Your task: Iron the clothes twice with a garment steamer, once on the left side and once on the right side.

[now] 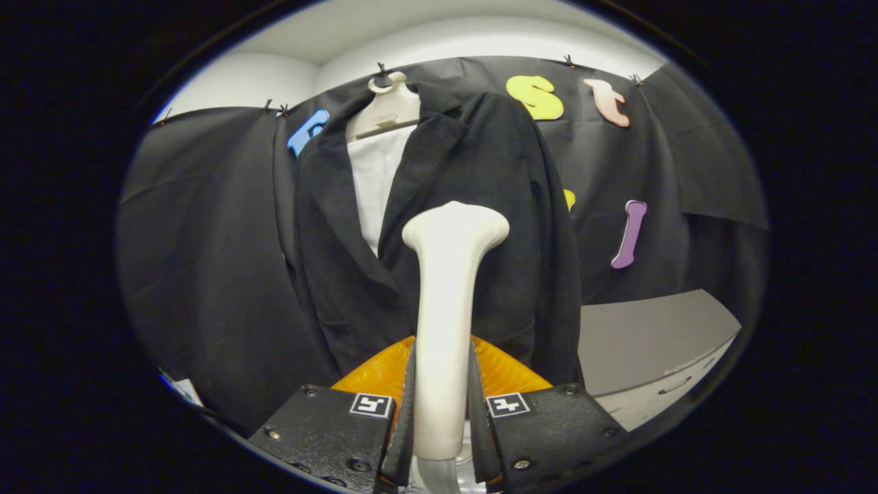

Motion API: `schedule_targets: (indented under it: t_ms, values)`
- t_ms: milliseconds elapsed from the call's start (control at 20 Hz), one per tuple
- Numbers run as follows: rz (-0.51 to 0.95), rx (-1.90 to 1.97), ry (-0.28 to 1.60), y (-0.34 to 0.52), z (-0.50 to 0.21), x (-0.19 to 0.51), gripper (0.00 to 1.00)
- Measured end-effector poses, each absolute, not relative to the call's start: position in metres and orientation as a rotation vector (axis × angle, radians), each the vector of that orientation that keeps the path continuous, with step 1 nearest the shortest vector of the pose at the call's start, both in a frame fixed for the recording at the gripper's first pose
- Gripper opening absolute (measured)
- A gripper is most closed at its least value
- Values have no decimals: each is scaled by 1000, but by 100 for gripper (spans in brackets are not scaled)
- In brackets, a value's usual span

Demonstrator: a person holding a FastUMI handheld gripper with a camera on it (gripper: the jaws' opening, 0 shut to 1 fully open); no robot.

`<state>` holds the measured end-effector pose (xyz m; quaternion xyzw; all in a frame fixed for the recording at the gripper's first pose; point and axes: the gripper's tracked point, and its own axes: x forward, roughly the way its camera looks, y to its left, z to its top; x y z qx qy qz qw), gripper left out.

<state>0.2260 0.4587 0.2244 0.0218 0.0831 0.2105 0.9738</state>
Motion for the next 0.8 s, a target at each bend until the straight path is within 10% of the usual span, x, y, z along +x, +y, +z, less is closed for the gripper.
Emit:
schedule_targets:
  t_ms: [800]
  values:
    - [412, -18, 347, 451, 114, 207, 37]
